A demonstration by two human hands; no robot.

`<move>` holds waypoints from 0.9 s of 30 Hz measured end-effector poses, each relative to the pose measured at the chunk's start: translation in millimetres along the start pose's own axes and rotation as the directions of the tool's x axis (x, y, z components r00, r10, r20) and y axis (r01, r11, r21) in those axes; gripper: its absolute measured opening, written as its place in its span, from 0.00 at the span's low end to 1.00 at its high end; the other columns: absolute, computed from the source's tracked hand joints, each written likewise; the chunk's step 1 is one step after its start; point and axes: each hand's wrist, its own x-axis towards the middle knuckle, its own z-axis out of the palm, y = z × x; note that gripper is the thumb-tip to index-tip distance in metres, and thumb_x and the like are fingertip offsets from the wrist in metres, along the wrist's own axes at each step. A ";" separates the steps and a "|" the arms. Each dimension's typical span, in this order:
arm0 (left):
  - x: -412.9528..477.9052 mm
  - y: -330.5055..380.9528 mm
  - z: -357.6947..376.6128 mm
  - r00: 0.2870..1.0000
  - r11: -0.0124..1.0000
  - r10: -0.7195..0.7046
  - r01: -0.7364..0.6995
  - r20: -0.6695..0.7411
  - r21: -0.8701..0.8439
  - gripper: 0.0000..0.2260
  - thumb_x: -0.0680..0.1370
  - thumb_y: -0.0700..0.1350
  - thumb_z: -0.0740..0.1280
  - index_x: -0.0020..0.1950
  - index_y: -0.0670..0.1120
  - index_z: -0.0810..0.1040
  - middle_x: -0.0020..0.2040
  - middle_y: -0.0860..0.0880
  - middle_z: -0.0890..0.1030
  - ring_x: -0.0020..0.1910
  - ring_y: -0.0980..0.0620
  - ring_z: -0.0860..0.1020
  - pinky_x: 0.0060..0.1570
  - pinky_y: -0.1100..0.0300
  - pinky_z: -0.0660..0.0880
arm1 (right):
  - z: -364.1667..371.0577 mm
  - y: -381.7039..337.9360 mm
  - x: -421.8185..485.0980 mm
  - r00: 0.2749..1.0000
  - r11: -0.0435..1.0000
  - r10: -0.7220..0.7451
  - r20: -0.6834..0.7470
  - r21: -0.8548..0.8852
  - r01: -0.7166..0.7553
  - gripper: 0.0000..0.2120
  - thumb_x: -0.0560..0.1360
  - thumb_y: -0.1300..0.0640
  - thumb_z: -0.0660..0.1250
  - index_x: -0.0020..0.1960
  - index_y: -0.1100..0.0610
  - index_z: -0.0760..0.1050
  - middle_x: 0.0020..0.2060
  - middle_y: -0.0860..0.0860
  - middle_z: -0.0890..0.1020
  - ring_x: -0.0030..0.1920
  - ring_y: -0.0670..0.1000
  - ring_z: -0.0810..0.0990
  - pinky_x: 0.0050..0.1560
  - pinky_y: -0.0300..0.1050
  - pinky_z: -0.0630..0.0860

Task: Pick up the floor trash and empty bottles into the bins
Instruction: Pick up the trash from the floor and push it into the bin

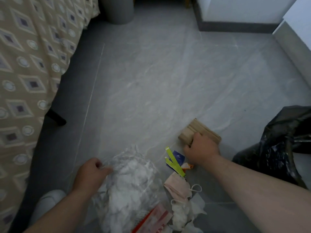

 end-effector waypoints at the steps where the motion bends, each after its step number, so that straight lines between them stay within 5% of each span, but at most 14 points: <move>1: 2.4 2.9 -2.5 1.000 1.000 0.001 -0.001 -0.005 -0.031 0.18 0.67 0.43 0.77 0.27 0.45 0.68 0.25 0.48 0.69 0.27 0.49 0.66 0.28 0.59 0.62 | -5.9 -0.2 -1.8 0.999 1.000 -0.028 -0.032 0.004 0.028 0.16 0.73 0.47 0.59 0.54 0.58 0.69 0.54 0.58 0.79 0.55 0.59 0.78 0.48 0.46 0.72; 6: 5.7 25.3 -21.4 1.000 0.976 -0.007 0.001 -0.028 -0.217 0.14 0.68 0.41 0.76 0.31 0.42 0.72 0.28 0.45 0.72 0.29 0.50 0.68 0.30 0.57 0.65 | -41.5 8.1 -13.5 0.988 0.995 -0.094 -0.122 0.031 0.099 0.10 0.75 0.56 0.59 0.55 0.56 0.66 0.52 0.56 0.79 0.51 0.60 0.79 0.43 0.47 0.70; 10: -9.5 56.2 -38.6 0.999 0.934 0.007 -0.019 -0.036 -0.356 0.11 0.70 0.40 0.75 0.35 0.39 0.73 0.30 0.44 0.72 0.26 0.51 0.67 0.19 0.65 0.66 | -77.7 11.5 -32.5 0.967 0.979 -0.135 -0.218 0.124 0.164 0.07 0.75 0.55 0.61 0.50 0.55 0.66 0.45 0.55 0.79 0.41 0.58 0.77 0.36 0.46 0.69; 18: -58.9 113.8 -74.0 0.992 0.841 0.071 -0.113 -0.100 -0.529 0.12 0.71 0.38 0.73 0.35 0.41 0.70 0.30 0.43 0.70 0.28 0.51 0.67 0.23 0.63 0.65 | -165.3 18.1 -84.1 0.917 0.884 -0.253 -0.308 0.312 0.348 0.16 0.72 0.49 0.68 0.56 0.52 0.69 0.43 0.49 0.78 0.41 0.53 0.78 0.36 0.47 0.74; 24: -98.3 163.6 -80.8 0.992 0.778 0.108 -0.130 -0.072 -0.615 0.12 0.73 0.38 0.72 0.35 0.42 0.69 0.31 0.43 0.67 0.30 0.50 0.66 0.29 0.59 0.63 | -225.0 51.6 -144.0 0.904 0.829 -0.223 -0.365 0.417 0.373 0.11 0.70 0.49 0.67 0.49 0.53 0.72 0.39 0.49 0.80 0.39 0.51 0.79 0.39 0.48 0.76; 27: -123.1 188.4 -81.7 0.986 0.770 0.136 -0.163 -0.091 -0.617 0.14 0.72 0.38 0.72 0.33 0.42 0.69 0.29 0.43 0.69 0.30 0.49 0.70 0.26 0.62 0.66 | -240.1 80.9 -164.7 0.900 0.770 -0.089 -0.427 0.544 0.334 0.07 0.69 0.52 0.66 0.45 0.53 0.73 0.37 0.50 0.80 0.37 0.49 0.78 0.38 0.44 0.75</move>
